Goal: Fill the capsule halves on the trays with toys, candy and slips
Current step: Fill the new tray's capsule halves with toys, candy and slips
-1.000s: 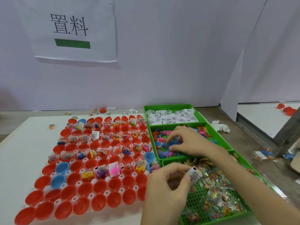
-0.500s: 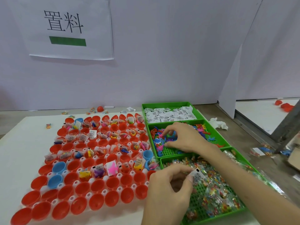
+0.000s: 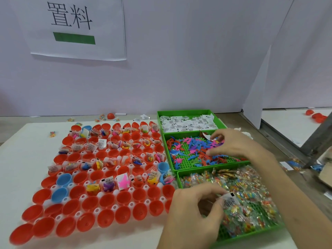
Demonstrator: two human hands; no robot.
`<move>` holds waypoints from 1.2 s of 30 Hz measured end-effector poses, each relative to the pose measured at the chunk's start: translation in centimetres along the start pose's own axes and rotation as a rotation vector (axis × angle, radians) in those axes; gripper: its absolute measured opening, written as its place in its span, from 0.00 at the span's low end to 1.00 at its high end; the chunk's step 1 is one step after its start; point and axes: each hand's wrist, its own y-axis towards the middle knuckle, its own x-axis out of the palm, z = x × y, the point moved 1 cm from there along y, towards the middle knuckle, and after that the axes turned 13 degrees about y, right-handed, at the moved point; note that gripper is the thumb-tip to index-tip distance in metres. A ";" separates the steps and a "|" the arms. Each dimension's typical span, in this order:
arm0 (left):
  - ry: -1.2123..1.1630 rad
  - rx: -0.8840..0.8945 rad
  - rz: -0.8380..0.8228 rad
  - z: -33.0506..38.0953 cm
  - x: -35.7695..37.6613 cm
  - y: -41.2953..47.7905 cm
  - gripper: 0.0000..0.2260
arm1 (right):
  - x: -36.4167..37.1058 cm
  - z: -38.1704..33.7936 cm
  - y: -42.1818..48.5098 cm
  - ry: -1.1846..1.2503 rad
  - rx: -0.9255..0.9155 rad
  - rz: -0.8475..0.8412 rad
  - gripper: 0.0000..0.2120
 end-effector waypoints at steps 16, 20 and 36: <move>0.010 -0.019 0.007 -0.1 0.3 0.1 0.10 | 2.6 -2.2 -1.0 0.226 -0.404 0.137 0.08; 0.024 -0.022 0.016 -0.1 0.4 0.1 0.09 | 3.9 -3.2 -1.3 0.130 -0.491 -0.142 0.05; -0.328 -0.226 0.391 -0.7 -1.3 0.6 0.06 | 1.9 -2.7 -4.7 0.966 -0.542 -0.036 0.11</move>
